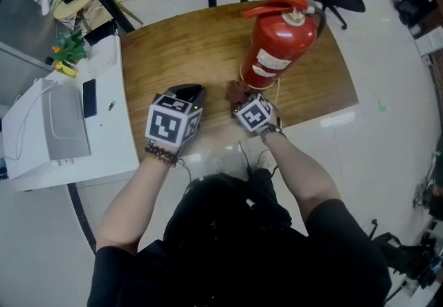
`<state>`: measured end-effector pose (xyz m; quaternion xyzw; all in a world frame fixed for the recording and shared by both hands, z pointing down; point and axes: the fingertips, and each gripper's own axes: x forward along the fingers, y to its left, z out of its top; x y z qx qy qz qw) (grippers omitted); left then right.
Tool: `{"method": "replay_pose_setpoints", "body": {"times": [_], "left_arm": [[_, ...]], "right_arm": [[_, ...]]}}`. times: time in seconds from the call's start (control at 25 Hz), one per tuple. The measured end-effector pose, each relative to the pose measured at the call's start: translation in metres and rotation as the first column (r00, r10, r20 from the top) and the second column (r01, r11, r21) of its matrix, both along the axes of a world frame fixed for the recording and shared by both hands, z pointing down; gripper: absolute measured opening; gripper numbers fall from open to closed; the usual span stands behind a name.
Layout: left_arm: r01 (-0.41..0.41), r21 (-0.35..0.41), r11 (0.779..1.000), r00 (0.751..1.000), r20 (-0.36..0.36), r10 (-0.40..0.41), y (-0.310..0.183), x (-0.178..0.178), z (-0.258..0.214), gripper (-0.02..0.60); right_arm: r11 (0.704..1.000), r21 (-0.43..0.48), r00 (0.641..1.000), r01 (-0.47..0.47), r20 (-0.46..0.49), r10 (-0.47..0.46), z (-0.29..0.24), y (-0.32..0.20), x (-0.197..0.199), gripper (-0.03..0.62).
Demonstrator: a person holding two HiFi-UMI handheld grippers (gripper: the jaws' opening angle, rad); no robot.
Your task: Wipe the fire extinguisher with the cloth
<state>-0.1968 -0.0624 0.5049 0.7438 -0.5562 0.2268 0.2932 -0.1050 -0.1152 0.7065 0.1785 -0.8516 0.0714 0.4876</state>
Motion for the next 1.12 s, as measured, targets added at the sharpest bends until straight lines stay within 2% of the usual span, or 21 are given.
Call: {"method": "replay_pose_setpoints", "body": {"times": [0.2,0.32,0.48,0.76,1.12], "left_arm": [[0.003,0.000,1.000,1.000,-0.003,-0.003,0.002,-0.002,0.003,0.023],[0.008,0.007,1.000,1.000,-0.010,-0.007,0.003,-0.003,0.003,0.023],[0.017,0.021,1.000,1.000,-0.019,-0.017,0.001,-0.006,-0.002,0.023],[0.034,0.058,0.998,0.999,-0.038,-0.032,-0.002,-0.011,-0.012,0.023],[0.035,0.108,0.993,0.998,-0.051,-0.029,-0.008,-0.015,-0.029,0.023]], "right_arm": [[1.000,-0.013,0.999,0.001,0.051,0.000,-0.011,0.004,-0.007,0.152],[1.000,-0.009,0.988,0.017,0.156,-0.015,-0.044,0.014,-0.019,0.152],[0.997,0.068,0.958,0.048,0.278,-0.065,-0.110,0.015,-0.028,0.152],[0.973,0.216,0.883,0.075,0.439,-0.166,-0.247,0.022,-0.022,0.152],[0.913,0.408,0.769,0.036,0.572,-0.286,-0.400,0.040,-0.016,0.152]]}}
